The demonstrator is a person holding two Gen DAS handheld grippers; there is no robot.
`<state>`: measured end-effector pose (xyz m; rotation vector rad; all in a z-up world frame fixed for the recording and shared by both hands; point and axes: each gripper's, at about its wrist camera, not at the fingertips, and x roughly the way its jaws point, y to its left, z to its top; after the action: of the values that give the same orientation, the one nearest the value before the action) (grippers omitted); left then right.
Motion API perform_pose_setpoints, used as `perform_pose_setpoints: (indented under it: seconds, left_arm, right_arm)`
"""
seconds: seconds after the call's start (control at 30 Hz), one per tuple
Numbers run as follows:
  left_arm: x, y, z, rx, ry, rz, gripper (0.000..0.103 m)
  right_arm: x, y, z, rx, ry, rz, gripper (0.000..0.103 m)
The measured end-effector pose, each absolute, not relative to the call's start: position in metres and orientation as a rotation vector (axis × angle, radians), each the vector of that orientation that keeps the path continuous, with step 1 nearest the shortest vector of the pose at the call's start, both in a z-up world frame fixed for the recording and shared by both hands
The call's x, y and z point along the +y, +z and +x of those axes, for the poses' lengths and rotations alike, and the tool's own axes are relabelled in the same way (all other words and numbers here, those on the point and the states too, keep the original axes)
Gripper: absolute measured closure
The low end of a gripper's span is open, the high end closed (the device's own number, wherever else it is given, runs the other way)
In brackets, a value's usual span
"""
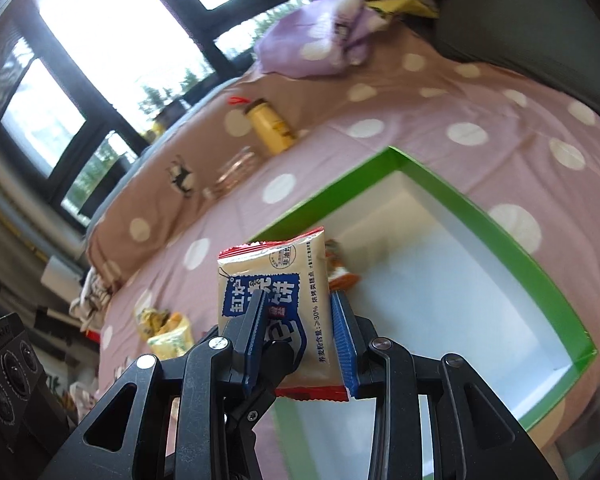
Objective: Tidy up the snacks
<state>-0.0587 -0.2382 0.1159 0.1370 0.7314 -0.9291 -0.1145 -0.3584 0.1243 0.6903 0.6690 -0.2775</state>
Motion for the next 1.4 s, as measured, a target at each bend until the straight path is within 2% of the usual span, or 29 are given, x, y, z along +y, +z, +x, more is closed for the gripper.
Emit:
perform_pose_setpoints:
  seconds: [0.93,1.03,1.13,1.2,1.23,1.33,1.4]
  left_arm:
    - [-0.267,0.088,-0.056,0.881,-0.959,0.162,0.062]
    - [-0.258,0.092,-0.056,0.861,-0.936,0.162,0.06]
    - [-0.242,0.099,-0.055,0.839,-0.903,0.15,0.059]
    - [-0.227,0.106,-0.055,0.821,-0.868,0.136,0.058]
    - [-0.219,0.109,-0.055,0.81,-0.851,0.127,0.054]
    - [-0.188,0.119,-0.057,0.767,-0.778,0.107,0.032]
    - [-0.164,0.122,-0.057,0.738,-0.693,0.108,0.026]
  right_arm:
    - [-0.388,0.092,-0.116,0.812,-0.397,0.772,0.066]
    - [-0.387,0.094,-0.115,0.792,-0.383,0.778,0.059]
    - [-0.379,0.104,-0.117,0.754,-0.397,0.735,0.045]
    - [-0.373,0.113,-0.117,0.719,-0.387,0.701,0.04]
    - [-0.37,0.117,-0.117,0.705,-0.378,0.69,0.034]
    - [-0.353,0.132,-0.117,0.633,-0.323,0.64,0.023]
    - [-0.336,0.143,-0.113,0.589,-0.266,0.594,0.018]
